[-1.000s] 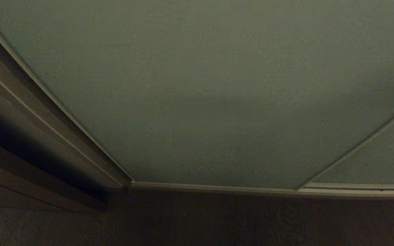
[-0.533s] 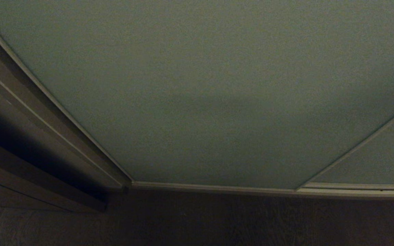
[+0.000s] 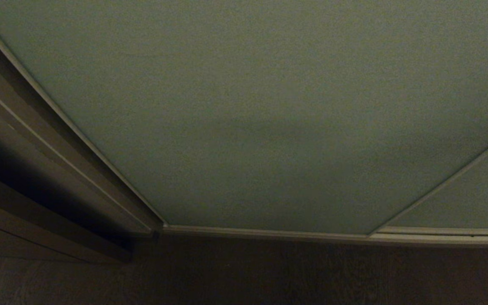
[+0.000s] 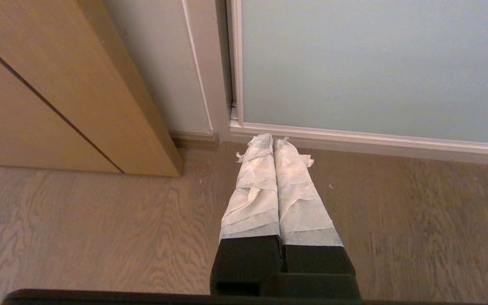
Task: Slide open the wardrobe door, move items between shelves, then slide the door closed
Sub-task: Open the door
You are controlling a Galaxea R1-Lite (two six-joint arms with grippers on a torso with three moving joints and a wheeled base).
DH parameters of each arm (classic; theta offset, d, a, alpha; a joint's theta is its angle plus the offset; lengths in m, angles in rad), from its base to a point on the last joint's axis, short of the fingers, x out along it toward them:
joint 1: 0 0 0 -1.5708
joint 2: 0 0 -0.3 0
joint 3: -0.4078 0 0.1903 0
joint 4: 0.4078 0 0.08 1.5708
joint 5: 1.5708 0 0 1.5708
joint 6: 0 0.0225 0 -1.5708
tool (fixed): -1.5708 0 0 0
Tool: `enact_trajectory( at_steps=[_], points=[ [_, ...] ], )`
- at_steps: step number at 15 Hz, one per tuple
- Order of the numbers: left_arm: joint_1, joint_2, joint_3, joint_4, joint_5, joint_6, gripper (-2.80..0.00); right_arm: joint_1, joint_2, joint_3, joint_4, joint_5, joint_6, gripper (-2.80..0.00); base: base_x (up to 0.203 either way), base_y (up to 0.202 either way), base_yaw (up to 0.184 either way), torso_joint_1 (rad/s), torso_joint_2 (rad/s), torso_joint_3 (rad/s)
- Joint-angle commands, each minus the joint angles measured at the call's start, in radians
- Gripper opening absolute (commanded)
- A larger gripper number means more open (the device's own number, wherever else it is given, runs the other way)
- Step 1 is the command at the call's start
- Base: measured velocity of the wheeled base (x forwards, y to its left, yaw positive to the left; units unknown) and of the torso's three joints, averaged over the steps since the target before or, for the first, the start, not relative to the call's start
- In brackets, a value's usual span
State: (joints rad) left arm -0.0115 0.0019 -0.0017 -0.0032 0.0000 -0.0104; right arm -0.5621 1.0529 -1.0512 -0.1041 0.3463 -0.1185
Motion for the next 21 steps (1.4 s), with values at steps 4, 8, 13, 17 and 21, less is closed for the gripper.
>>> enact_trajectory(
  at_steps=[4, 8, 13, 17, 21],
  points=[
    [0.001, 0.001, 0.0, -0.001, 0.0, 0.0, -2.8, 0.174, -0.103, 0.181, 0.004, -0.099, -0.023, -2.8, 0.0, 0.0, 0.0, 0.0, 0.0, 0.0],
    [0.001, 0.001, 0.0, -0.001, 0.0, 0.0, -2.8, 0.35, -0.318, 0.479, 0.004, -0.164, -0.023, -2.8, 0.0, 0.0, 0.0, 0.0, 0.0, 0.0],
    [0.001, 0.001, 0.0, -0.001, 0.0, 0.0, -2.8, 0.412, -0.654, 0.785, 0.011, -0.175, -0.007, -2.8, 0.0, 0.0, 0.0, 0.0, 0.0, 0.0],
    [-0.001, 0.001, 0.0, 0.0, 0.0, 0.0, -2.8, 0.437, -0.777, 0.925, 0.037, -0.223, 0.005, -2.8, 0.0, 0.0, 0.0, 0.0, 0.0, 0.0],
    [-0.001, 0.001, 0.0, 0.0, 0.0, 0.0, -2.8, 0.525, -0.848, 0.941, 0.065, -0.255, 0.045, -2.8, 0.0, 0.0, 0.0, 0.0, 0.0, 0.0]
  ],
)
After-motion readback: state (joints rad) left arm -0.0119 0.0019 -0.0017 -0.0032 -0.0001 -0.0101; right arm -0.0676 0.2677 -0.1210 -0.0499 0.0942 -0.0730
